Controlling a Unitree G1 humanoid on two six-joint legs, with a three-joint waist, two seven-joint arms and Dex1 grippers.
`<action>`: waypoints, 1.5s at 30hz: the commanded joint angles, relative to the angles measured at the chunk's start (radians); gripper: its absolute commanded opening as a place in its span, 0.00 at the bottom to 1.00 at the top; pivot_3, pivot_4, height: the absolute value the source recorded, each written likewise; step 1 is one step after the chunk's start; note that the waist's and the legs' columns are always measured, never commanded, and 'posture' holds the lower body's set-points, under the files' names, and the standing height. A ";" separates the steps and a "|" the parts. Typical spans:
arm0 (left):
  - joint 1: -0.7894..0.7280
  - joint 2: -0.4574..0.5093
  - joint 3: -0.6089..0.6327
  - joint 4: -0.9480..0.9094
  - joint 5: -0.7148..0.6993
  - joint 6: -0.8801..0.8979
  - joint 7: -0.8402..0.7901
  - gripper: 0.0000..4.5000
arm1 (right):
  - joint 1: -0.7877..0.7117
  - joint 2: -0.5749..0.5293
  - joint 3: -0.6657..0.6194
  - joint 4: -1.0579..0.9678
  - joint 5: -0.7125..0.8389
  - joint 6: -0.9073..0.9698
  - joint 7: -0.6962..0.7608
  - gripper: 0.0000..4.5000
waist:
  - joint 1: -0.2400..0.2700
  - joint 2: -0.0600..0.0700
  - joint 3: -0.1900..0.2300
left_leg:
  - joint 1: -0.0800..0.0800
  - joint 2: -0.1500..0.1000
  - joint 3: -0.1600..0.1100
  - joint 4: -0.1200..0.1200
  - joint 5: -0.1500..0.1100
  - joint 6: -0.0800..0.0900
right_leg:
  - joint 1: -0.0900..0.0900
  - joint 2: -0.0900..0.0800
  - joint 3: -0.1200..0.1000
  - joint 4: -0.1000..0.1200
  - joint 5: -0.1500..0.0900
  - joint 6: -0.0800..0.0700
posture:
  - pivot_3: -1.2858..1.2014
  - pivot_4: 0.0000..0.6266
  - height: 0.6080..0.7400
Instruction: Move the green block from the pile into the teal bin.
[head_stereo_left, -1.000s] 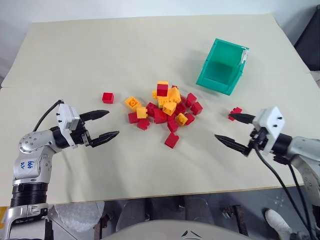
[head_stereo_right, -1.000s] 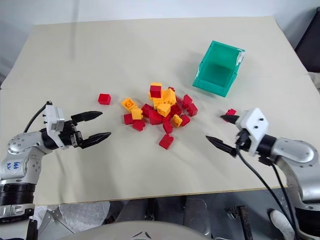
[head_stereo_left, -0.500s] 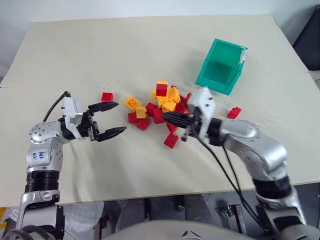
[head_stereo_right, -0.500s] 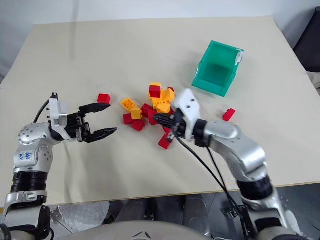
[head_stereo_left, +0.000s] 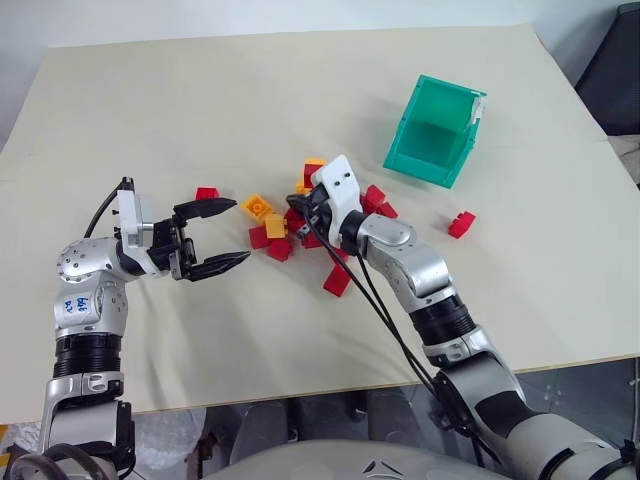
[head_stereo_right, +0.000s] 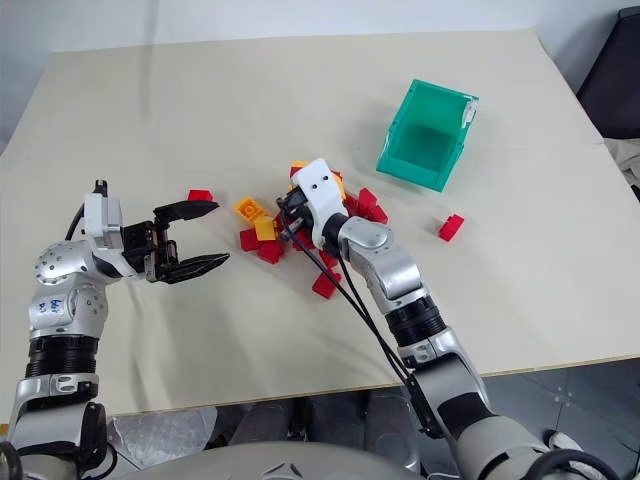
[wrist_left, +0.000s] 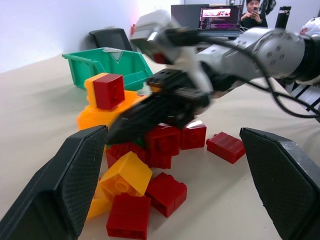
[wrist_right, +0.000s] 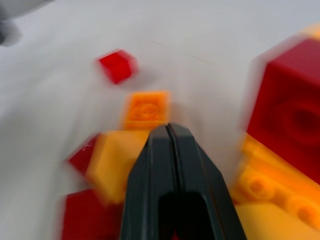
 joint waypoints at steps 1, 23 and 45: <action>0.005 -0.002 0.025 -0.017 -0.021 -0.017 0.004 1.00 | -0.011 -0.025 -0.071 0.003 -0.032 -0.063 -0.040 0.00 | 0.001 0.000 0.000 | 0.000 0.000 0.000 0.000 0.000 0.000 | 0.000 0.000 0.000 0.000 0.000 0.000 | 0.52 0.24 1.00; -0.040 -0.044 0.010 0.048 -0.007 -0.056 -0.005 1.00 | 0.266 -0.732 -0.383 -0.592 0.289 0.359 0.429 0.58 | 0.010 0.000 0.001 | 0.000 0.000 0.000 0.001 0.000 0.001 | 0.000 0.000 0.001 -0.001 0.000 0.001 | 0.52 0.24 1.00; -0.020 -0.064 0.018 0.020 -0.010 -0.082 0.039 1.00 | -0.220 -0.447 0.105 -0.220 0.065 0.530 0.288 1.00 | 0.009 0.000 0.000 | -0.002 0.000 0.000 0.006 0.000 0.001 | -0.001 -0.002 0.001 0.004 0.000 0.000 | 0.52 0.24 1.00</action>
